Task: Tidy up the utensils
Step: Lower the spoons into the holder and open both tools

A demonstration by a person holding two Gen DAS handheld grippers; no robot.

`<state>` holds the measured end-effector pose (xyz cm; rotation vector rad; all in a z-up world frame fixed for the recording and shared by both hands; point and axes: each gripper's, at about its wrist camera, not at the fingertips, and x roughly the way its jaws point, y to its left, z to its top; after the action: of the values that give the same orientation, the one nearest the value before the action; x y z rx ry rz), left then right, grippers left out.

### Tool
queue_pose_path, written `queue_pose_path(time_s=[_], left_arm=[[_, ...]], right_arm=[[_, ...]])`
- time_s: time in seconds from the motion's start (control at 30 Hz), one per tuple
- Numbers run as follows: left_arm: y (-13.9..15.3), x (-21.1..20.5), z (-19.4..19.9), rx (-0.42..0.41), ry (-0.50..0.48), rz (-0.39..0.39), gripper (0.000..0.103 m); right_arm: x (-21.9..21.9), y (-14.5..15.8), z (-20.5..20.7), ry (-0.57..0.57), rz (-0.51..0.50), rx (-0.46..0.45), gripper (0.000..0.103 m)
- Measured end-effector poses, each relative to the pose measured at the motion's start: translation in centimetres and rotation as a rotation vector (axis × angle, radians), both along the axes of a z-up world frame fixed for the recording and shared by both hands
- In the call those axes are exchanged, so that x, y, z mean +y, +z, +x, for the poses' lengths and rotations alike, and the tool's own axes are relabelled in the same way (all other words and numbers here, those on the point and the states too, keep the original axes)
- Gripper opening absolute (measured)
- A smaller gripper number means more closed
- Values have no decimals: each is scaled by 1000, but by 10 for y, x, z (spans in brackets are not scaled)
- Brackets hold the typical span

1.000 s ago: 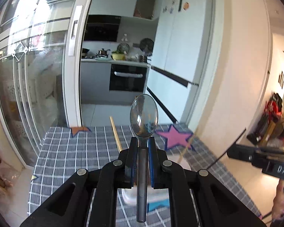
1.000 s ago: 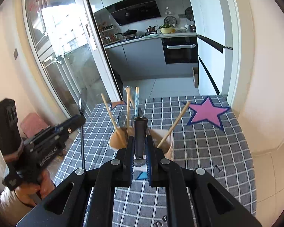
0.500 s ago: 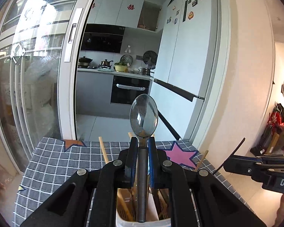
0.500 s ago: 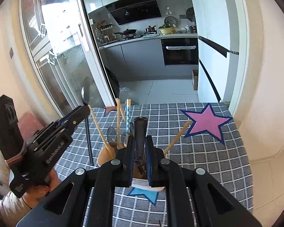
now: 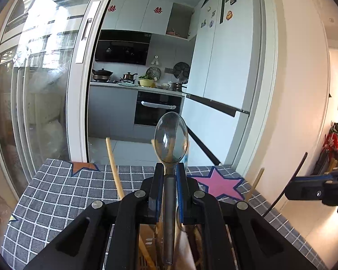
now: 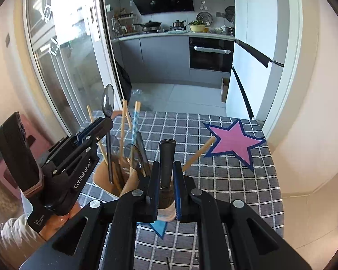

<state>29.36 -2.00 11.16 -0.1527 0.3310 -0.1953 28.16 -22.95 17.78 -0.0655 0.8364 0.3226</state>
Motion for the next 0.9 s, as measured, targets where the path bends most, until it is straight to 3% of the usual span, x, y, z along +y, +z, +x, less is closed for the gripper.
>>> queue_pose_path(time_s=[0.3, 0.57, 0.9], left_arm=[[-20, -4, -2, 11, 31, 52, 42], [-24, -10, -10, 0, 34, 124, 42], [-27, -4, -5, 59, 19, 114, 42]], right_arm=[[15, -28, 22, 23, -33, 75, 12], [26, -51, 36, 28, 3, 110, 8], [17, -63, 36, -10, 64, 147, 8]])
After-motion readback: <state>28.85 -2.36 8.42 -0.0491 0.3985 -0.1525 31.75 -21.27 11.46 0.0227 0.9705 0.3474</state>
